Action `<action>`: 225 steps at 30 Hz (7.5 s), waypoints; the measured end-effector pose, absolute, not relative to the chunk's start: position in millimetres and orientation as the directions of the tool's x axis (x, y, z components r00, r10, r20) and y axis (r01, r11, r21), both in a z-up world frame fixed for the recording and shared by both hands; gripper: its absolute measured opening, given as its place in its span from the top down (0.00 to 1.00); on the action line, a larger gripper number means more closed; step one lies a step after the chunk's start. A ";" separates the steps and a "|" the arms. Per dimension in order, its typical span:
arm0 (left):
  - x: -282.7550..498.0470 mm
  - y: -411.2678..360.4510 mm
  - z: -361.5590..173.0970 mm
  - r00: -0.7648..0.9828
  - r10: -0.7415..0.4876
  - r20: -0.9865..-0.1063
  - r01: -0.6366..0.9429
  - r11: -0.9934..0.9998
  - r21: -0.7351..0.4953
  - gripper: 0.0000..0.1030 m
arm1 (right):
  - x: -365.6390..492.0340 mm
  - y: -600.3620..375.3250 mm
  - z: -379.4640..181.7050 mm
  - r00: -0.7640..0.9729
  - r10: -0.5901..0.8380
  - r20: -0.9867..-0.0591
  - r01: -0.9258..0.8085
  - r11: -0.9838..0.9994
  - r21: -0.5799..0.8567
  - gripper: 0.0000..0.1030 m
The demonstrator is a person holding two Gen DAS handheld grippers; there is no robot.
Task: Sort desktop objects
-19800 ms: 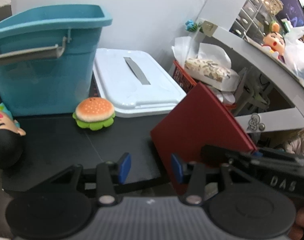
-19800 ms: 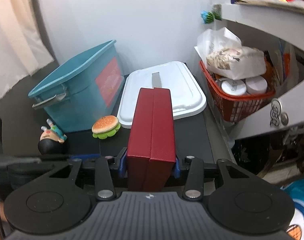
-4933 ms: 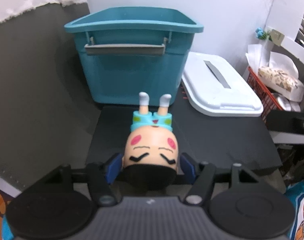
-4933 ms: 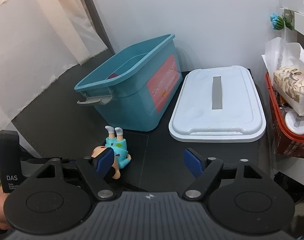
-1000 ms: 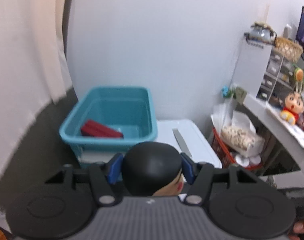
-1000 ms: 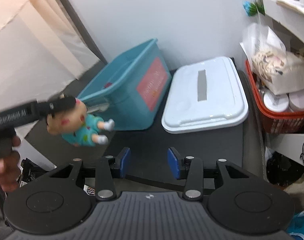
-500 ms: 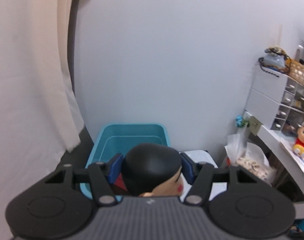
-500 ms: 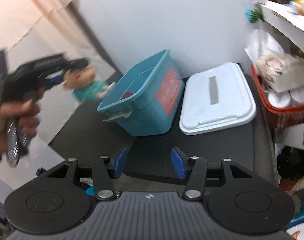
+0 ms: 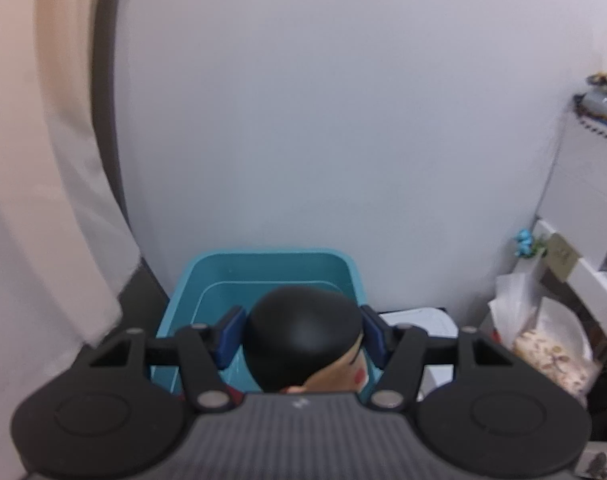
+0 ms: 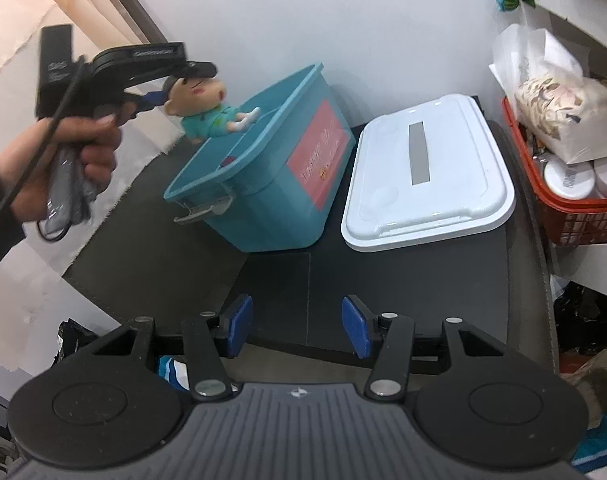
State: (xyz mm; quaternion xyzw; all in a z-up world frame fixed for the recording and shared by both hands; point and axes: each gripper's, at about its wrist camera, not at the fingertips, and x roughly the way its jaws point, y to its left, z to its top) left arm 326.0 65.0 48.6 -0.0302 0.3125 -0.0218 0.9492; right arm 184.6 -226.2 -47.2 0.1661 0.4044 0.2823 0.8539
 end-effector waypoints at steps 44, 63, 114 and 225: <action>255.2 47.5 38.6 0.717 -0.025 -0.697 -0.005 0.999 -0.042 0.38 | 188.9 -227.7 -48.3 0.535 0.608 -0.587 -0.383 0.793 0.473 0.47; 150.5 14.7 37.0 0.742 -0.079 -0.666 0.001 0.993 -0.116 0.38 | 140.8 -236.2 -22.0 0.656 0.548 -0.519 -0.412 0.836 0.362 0.25; 2.1 -12.2 7.1 0.790 -0.011 -0.613 -0.043 0.996 -0.073 0.37 | 57.2 -256.1 1.1 0.691 0.480 -0.541 -0.319 0.874 0.367 0.02; 262.2 10.7 -137.0 0.722 -0.262 -0.640 0.132 0.961 -0.243 0.42 | 332.0 -252.1 -151.8 0.664 0.225 -0.713 0.155 0.892 0.425 0.10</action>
